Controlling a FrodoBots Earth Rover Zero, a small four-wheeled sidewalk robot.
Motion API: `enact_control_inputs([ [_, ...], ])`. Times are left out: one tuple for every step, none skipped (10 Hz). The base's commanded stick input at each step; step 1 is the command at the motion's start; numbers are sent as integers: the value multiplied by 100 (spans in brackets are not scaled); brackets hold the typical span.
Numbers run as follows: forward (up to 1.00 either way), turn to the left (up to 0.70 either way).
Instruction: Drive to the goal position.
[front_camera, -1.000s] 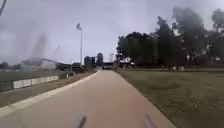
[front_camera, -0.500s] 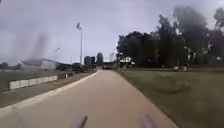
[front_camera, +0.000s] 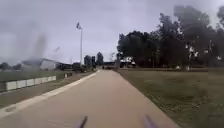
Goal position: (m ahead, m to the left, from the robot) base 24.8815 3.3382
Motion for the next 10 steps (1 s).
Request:
enact_control_inputs([
  [100, -27],
  [100, -30],
  [100, -34],
  [100, 0],
  [100, 0],
  [100, 0],
  [100, 0],
  [100, 0],
  [100, 0],
  [100, 0],
])
